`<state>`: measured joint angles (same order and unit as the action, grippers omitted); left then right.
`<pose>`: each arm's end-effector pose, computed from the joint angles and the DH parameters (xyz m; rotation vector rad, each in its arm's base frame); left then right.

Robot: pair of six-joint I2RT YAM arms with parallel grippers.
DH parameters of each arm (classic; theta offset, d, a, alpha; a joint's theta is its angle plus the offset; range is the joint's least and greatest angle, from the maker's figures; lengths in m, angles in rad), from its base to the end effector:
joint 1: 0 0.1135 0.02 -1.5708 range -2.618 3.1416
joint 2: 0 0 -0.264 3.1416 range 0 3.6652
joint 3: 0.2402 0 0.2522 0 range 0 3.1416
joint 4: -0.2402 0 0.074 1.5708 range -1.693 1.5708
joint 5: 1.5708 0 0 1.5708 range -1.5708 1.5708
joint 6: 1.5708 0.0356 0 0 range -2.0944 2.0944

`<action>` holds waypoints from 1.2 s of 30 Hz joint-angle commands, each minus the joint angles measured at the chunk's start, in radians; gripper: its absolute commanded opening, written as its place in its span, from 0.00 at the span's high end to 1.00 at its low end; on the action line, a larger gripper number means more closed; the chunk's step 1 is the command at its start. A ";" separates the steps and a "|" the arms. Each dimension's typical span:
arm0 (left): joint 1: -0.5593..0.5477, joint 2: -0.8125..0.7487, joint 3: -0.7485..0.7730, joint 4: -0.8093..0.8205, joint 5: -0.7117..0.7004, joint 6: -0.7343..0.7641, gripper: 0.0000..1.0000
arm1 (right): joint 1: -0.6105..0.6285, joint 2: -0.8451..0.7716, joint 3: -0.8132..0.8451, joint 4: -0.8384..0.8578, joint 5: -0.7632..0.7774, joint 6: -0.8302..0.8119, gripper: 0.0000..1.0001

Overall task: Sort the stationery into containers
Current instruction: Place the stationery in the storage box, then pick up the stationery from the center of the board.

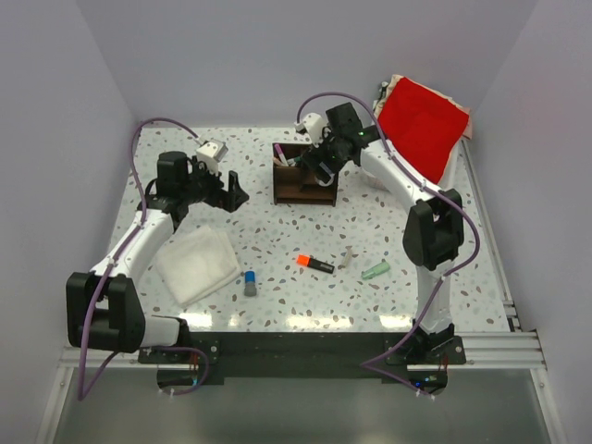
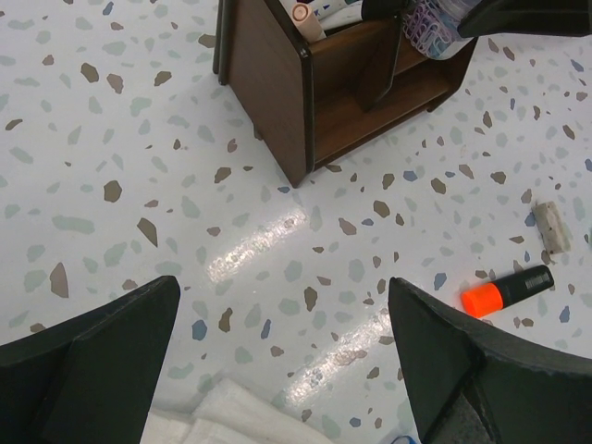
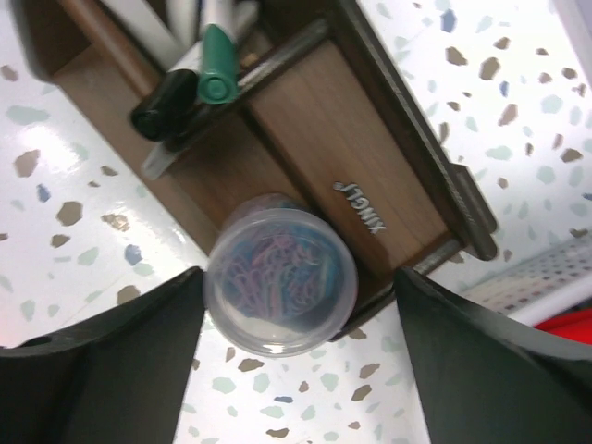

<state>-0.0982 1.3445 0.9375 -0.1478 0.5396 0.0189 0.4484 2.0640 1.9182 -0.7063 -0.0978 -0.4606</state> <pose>0.2951 -0.0475 0.2738 0.4401 2.0513 -0.6187 0.4203 0.2061 0.2874 -1.1024 2.1549 0.1129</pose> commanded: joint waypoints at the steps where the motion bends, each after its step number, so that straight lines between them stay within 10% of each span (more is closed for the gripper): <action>1: 0.011 -0.002 0.017 0.045 0.020 -0.011 0.00 | -0.008 -0.013 0.002 0.071 0.073 0.026 0.01; 36: 0.011 -0.047 0.012 0.033 0.020 -0.024 0.00 | -0.007 -0.150 -0.114 0.097 0.026 0.013 0.01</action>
<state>-0.0982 1.3258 0.9375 -0.1352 0.5465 -0.0067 0.4446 1.9827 1.8091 -0.6319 -0.0696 -0.4332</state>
